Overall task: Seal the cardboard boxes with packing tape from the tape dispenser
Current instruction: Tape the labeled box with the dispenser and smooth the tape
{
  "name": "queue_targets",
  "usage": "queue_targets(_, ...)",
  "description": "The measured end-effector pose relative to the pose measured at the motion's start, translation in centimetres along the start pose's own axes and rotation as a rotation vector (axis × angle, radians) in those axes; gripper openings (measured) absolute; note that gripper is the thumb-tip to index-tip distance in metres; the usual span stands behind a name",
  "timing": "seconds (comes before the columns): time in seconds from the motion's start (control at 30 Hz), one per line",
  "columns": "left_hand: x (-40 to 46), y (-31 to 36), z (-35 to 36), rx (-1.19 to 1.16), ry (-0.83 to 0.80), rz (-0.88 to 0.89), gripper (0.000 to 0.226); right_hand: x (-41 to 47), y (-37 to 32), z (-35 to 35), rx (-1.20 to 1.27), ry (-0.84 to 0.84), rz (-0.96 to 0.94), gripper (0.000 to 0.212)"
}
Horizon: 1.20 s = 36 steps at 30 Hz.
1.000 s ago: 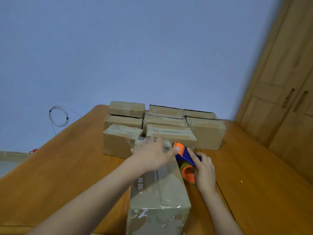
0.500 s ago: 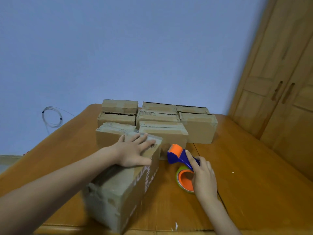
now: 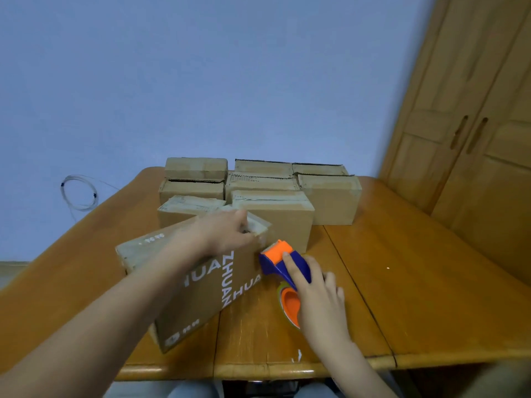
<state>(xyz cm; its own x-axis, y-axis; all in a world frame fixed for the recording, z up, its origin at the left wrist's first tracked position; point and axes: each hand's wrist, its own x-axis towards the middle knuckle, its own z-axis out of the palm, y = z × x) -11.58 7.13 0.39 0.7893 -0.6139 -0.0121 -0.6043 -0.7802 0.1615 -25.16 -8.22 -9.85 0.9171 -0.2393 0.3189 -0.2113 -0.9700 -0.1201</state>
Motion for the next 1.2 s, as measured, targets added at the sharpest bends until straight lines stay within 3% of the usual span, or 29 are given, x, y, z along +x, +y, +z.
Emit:
queue_targets(0.07,0.7,1.4,0.9,0.028,0.079,-0.113,0.059,-0.1,-0.5,-0.8,-0.008,-0.099,0.007,0.088)
queue_targets(0.17,1.6,2.7,2.6,0.140,0.136,-0.248,0.076,0.4,-1.3,-1.5,0.015,-0.108,0.033,0.080)
queue_targets(0.3,2.2,2.8,3.9,0.142,0.270,-0.256,0.077,1.3,-1.7,-2.1,-0.005,-0.154,0.024,0.079)
queue_targets(0.47,2.5,2.6,3.8,0.052,0.257,-0.269,0.094,2.8,-1.7,-4.2,-0.079,-0.205,-0.017,0.075)
queue_targets(0.83,2.8,2.2,3.8,0.003,0.258,-0.292,0.093,6.3,-3.0,-8.3,-0.291,-0.327,-0.082,0.053)
queue_targets(1.03,2.7,2.3,3.7,0.001,0.243,-0.298,0.092,9.0,-4.4,-8.8,-0.430,-0.475,-0.126,0.040)
queue_targets(1.13,2.6,2.1,3.9,0.010,0.247,-0.283,0.090,7.8,-5.5,-6.5,-0.431,-0.649,-0.258,0.045)
queue_targets(1.2,2.8,1.8,4.0,0.017,0.268,-0.286,0.089,7.8,-4.6,-6.7,-0.339,-0.624,-0.307,0.056)
